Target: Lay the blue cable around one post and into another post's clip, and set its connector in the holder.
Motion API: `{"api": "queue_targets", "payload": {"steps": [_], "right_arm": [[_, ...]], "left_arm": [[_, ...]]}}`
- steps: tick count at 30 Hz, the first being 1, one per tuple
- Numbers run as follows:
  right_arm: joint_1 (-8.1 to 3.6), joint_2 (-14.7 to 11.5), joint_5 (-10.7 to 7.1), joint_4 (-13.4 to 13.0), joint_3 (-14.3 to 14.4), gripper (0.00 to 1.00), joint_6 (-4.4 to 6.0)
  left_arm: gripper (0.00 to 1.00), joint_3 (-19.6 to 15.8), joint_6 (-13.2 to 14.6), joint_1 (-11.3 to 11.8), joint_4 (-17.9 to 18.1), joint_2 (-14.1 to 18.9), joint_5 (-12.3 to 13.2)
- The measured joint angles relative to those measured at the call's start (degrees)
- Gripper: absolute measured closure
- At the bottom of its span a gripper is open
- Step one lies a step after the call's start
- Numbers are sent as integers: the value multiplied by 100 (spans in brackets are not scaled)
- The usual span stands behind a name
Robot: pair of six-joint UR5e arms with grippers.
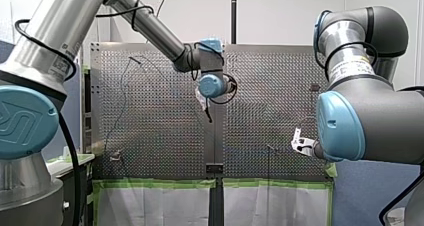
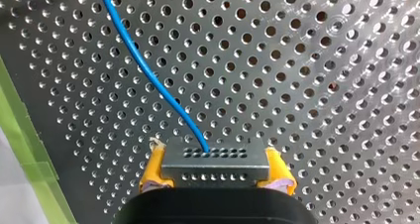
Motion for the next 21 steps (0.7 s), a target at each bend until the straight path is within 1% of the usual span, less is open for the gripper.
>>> {"api": "queue_targets", "payload": {"steps": [6,13,21], "right_arm": [[13,4,0,-20,-1,100,11],[30,3,-19,-30,-2,100,22],[58,4,-26,-32,-1,100,23]], "left_arm": [[0,-299,-107,88,146,300,-9],[0,-684,-140,156,282,685,1],[0,-1149,-193,222,517,1150,37]]}}
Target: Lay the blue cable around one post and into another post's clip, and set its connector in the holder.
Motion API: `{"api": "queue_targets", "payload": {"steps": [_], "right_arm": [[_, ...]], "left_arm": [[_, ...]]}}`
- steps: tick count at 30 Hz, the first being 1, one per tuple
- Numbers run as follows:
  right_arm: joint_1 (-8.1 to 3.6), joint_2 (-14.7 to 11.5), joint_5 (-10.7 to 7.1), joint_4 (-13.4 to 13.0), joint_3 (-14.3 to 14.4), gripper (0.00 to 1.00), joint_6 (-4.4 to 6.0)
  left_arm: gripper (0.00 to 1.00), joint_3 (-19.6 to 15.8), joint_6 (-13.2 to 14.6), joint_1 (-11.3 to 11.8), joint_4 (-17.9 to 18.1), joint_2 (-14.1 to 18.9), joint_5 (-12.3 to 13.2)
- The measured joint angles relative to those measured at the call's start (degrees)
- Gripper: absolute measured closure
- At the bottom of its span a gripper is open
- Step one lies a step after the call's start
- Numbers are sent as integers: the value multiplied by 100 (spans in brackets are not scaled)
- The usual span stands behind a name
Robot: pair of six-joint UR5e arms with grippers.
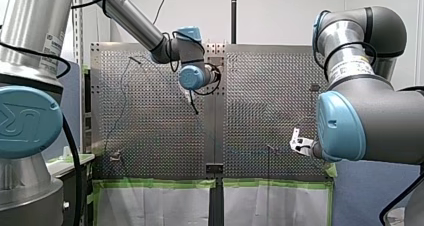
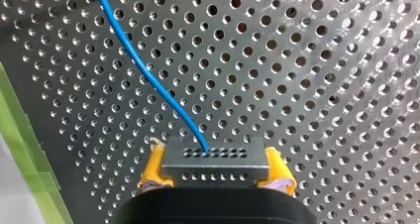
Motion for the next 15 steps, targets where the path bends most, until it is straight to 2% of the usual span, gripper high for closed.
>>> {"api": "queue_targets", "payload": {"steps": [11,15], "right_arm": [[12,-1,-1,-16,0,100,0],[14,0,0,-18,-2,100,0]], "left_arm": [[0,-677,-5,16,34,675,12],[0,-914,5,19,42,796,6]]}}
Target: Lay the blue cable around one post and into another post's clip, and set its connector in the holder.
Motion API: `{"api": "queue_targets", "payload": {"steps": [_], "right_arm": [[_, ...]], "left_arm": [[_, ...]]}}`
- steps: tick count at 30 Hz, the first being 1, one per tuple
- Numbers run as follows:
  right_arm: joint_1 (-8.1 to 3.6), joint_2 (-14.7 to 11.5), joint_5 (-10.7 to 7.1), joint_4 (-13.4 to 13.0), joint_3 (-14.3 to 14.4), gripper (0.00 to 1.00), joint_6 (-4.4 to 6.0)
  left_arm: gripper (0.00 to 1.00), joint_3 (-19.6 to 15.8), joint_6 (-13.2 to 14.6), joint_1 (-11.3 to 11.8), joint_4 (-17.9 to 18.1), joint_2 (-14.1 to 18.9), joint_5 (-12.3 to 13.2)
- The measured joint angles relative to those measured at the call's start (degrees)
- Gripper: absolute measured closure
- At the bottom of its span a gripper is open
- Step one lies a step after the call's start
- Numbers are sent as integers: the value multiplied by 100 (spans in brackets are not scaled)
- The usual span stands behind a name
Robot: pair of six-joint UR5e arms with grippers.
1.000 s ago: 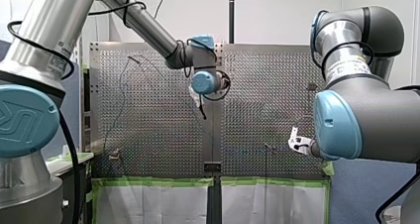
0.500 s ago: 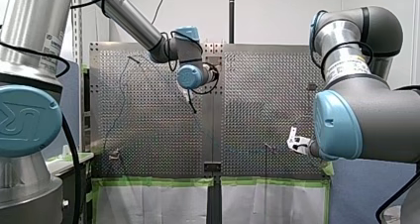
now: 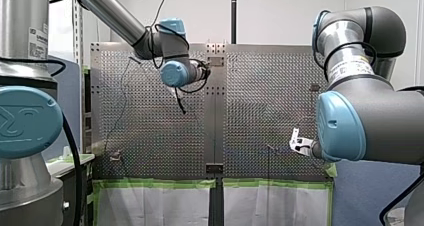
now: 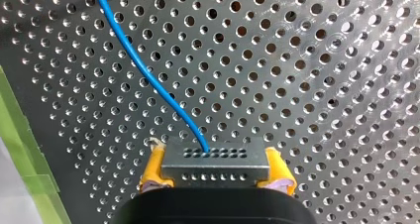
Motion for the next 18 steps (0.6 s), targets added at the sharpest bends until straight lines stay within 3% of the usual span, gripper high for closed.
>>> {"api": "queue_targets", "payload": {"steps": [7,18], "right_arm": [[27,2,0,0,1,100,0],[54,1,-1,35,-31,100,-7]], "left_arm": [[0,-416,16,44,195,-86,-74],[0,-1083,159,214,843,-173,-187]]}}
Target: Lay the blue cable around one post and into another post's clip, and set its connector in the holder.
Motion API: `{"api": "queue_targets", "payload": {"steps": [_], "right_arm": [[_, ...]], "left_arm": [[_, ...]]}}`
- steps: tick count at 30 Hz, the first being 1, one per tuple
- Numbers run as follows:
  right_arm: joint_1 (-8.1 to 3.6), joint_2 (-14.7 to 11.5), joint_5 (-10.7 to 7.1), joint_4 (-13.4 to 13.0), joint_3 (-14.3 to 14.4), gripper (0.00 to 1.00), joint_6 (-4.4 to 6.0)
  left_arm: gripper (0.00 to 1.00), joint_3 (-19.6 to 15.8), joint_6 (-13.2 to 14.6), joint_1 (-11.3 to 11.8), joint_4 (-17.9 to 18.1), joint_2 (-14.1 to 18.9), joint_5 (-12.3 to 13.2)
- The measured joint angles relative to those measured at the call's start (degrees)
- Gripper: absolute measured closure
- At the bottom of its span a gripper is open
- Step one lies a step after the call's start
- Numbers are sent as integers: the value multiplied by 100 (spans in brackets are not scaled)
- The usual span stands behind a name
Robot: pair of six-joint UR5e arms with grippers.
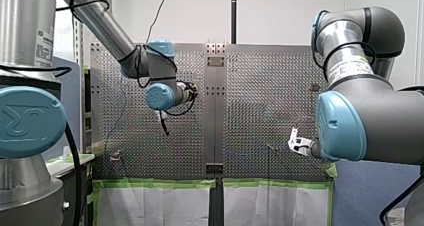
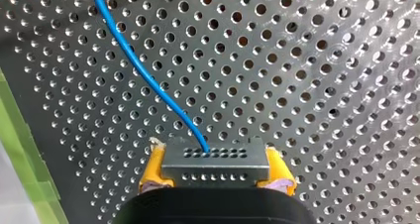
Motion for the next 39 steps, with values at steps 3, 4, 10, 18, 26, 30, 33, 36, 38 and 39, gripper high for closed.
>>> {"api": "queue_targets", "payload": {"steps": [3,4,10,18,26,30,33,36,38,39], "right_arm": [[10,0,0,38,-34,100,-7],[14,-2,-1,54,-44,100,-10],[22,-4,35,193,-172,100,-82],[28,-14,212,602,-441,100,-475],[63,-223,233,1045,-591,100,-863],[98,-439,234,1272,-597,100,-897],[139,-614,233,1438,-598,100,-896],[189,-790,231,1515,-600,100,-892],[225,-891,233,1538,-601,100,-890],[239,-927,236,1545,-602,100,-890]], "left_arm": [[0,-189,64,65,189,-5,-12],[0,-249,93,83,245,-5,-14],[0,-600,182,191,596,-7,-6],[0,-1007,190,310,954,-8,33],[0,-1427,191,409,1002,-8,139],[0,-1539,190,456,1004,-9,197],[0,-1559,186,486,1001,-11,258],[0,-1565,185,511,983,-13,291],[0,-1565,188,528,957,-15,300],[0,-1565,188,535,944,-15,302]]}}
